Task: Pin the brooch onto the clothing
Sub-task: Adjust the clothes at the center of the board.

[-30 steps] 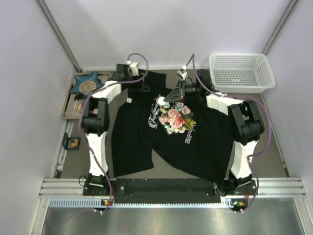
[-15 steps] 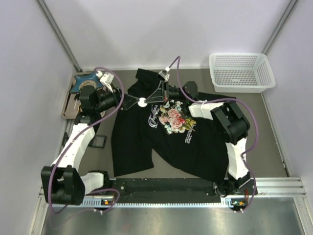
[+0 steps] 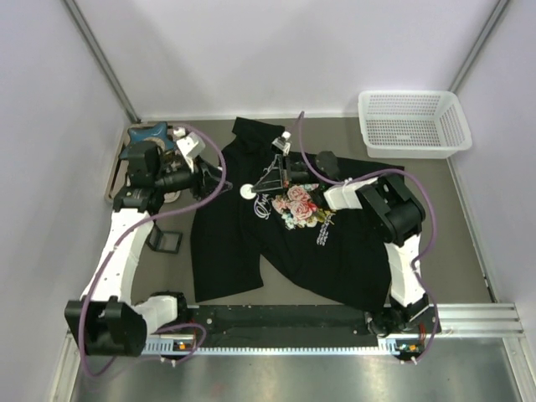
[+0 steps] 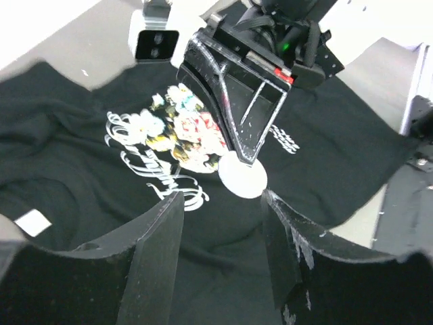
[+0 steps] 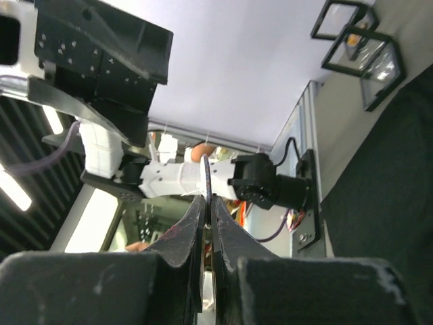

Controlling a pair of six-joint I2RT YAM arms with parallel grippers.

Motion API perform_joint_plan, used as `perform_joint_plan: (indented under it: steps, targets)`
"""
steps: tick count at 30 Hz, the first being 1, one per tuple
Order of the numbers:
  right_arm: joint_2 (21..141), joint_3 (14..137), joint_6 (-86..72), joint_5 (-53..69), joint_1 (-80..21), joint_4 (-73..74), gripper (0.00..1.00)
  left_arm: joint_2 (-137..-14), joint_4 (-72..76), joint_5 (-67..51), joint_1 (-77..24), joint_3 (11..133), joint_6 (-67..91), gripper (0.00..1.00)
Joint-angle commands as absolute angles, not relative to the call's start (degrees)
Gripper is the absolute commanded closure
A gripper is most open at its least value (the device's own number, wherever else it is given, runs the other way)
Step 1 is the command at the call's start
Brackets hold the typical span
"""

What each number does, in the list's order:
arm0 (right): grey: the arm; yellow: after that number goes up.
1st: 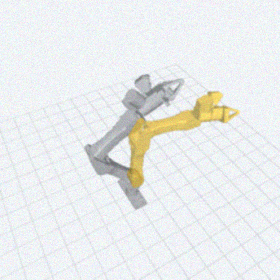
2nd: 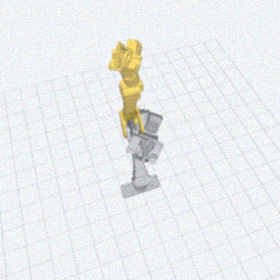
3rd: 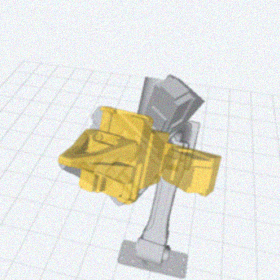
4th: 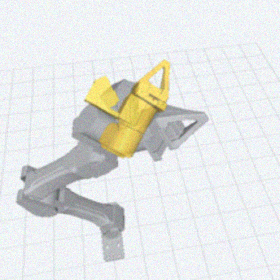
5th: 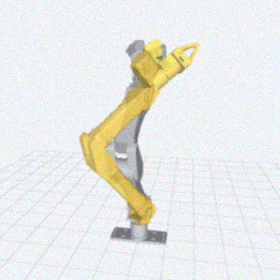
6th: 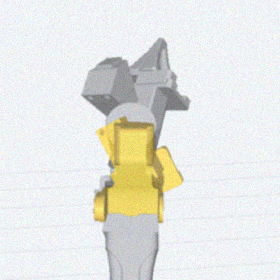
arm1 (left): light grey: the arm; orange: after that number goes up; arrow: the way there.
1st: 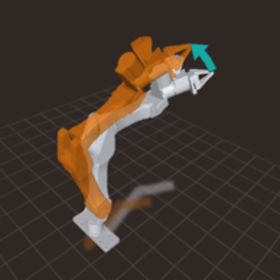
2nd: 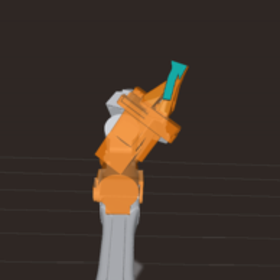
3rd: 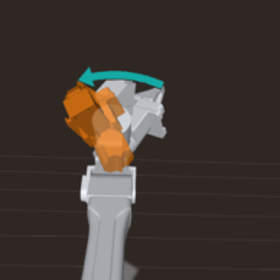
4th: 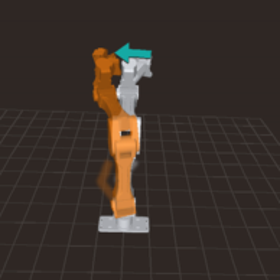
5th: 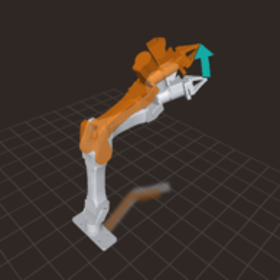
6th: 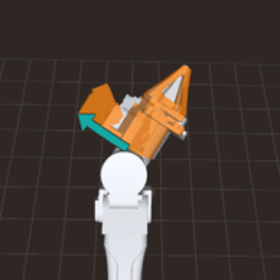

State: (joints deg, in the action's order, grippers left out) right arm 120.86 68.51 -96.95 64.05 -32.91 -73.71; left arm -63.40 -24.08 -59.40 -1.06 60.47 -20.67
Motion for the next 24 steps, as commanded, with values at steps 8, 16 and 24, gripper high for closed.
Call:
perform_joint_plan:
  steps: [8,16,24]
  targets:
    - [113.3,62.2,-86.9,41.9,-32.8,-72.7,1.00,-65.2,15.6,-51.0,-0.4,43.1,43.2,0.39]
    - [113.6,63.0,-84.7,42.3,-31.9,-67.8,1.00,-67.9,15.4,-42.1,-0.4,42.8,40.1,0.49]
    - [109.7,78.4,-36.5,42.4,-23.4,-2.9,1.00,-84.5,-23.3,-25.0,-0.7,61.0,22.5,0.47]
